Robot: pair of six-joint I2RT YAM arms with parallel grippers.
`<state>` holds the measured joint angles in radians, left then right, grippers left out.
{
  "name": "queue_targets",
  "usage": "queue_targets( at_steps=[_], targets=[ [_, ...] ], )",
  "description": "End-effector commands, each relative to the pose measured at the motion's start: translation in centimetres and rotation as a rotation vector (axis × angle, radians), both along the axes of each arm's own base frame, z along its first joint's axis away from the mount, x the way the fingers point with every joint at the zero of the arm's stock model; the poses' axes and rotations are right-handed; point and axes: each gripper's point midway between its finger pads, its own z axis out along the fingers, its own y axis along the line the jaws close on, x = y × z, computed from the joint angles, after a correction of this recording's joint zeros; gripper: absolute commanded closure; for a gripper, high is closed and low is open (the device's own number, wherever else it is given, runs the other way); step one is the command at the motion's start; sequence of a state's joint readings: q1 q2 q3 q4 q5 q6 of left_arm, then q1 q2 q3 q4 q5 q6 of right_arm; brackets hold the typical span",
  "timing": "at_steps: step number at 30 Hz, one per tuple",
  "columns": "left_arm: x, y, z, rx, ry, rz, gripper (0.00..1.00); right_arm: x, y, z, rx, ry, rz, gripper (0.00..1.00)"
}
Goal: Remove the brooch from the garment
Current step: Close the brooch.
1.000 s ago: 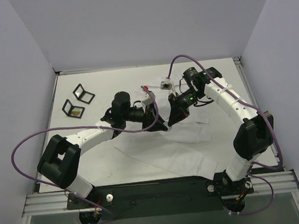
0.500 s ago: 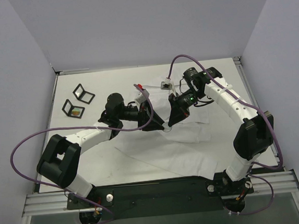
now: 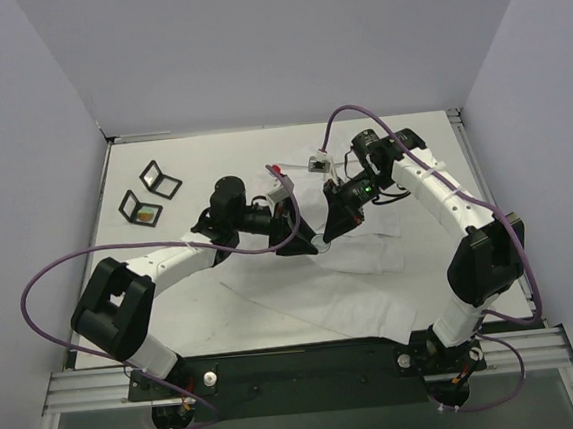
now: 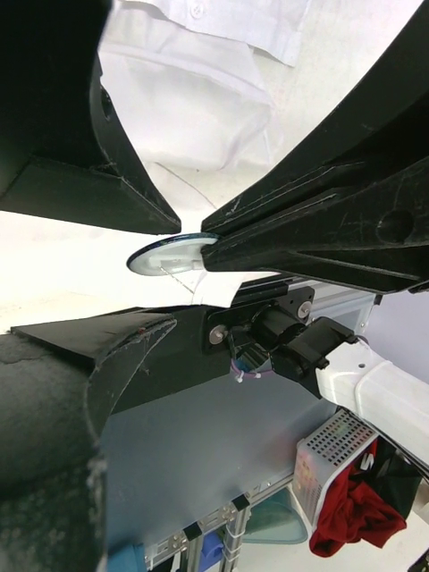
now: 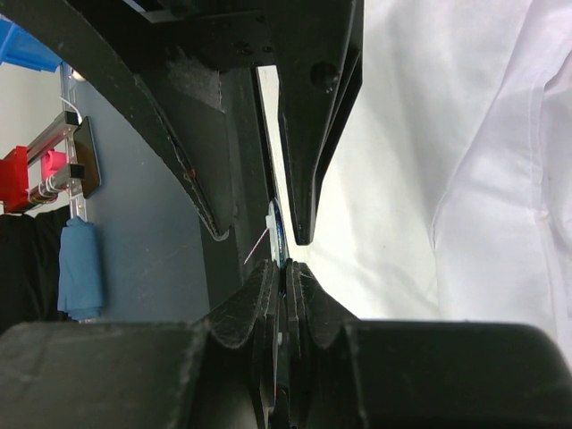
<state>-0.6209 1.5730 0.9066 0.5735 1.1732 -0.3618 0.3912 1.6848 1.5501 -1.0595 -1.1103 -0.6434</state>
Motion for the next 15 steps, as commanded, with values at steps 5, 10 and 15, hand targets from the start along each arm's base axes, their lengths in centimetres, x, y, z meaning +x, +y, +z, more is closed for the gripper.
queue_targets(
  at_steps=[5, 10, 15],
  targets=[
    [0.64, -0.79, 1.17, -0.003, -0.071, 0.014, 0.50, -0.02, 0.00, 1.00, 0.025, -0.032, 0.018, 1.00],
    [0.54, -0.77, 1.80, -0.025, -0.048, 0.005, 0.53, -0.05, -0.01, 0.85, 0.017, -0.033, 0.020, 1.00],
    [0.78, -0.95, 1.90, -0.025, -0.043, 0.016, 0.56, -0.12, -0.01, 0.69, 0.008, -0.043, 0.027, 1.00]
  ],
)
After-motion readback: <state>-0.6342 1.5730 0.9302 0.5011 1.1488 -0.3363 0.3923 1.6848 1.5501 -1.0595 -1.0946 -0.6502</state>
